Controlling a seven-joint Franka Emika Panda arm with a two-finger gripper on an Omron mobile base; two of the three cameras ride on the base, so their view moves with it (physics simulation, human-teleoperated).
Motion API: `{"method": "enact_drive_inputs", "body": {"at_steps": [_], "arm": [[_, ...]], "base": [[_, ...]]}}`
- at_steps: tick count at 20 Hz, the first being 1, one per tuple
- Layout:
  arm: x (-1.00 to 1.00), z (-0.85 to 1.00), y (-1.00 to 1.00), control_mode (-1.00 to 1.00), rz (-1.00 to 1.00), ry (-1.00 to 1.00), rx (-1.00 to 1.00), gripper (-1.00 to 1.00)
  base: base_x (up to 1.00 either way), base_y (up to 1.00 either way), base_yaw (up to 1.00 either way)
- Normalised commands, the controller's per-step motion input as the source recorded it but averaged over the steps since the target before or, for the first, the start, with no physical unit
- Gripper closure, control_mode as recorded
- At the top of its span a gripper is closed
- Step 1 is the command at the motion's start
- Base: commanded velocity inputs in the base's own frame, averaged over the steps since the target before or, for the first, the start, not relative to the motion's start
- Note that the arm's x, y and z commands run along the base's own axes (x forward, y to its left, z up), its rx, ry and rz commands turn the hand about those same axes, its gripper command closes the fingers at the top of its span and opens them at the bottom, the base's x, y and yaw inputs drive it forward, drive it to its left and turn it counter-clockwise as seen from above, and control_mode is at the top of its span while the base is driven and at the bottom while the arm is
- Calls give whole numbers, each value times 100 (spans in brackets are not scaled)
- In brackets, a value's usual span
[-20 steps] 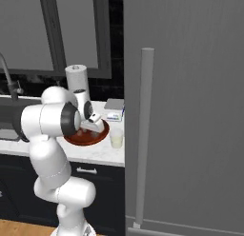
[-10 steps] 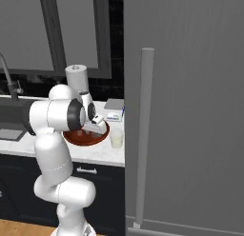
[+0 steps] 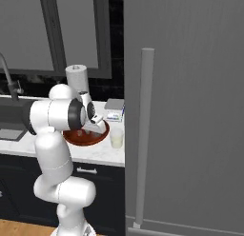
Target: Grab a lemon wedge from the fridge and one ice cube from the ice bowl, and put them in the glass of lemonade.
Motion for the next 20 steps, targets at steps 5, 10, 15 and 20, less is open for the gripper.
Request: {"method": "enact_drive_inputs", "body": {"at_steps": [5, 10, 15, 20], "arm": [[-41, -1, -12, -100, -10, 0, 0, 100], [-20, 41, -14, -100, -14, -6, 5, 100], [0, 100, -27, -100, -27, -5, 14, 100], [-8, 91, -80, -100, -32, 0, 18, 100]], "base": [[0, 0, 0], [0, 0, 0], [0, 0, 0], [0, 0, 0]]}}
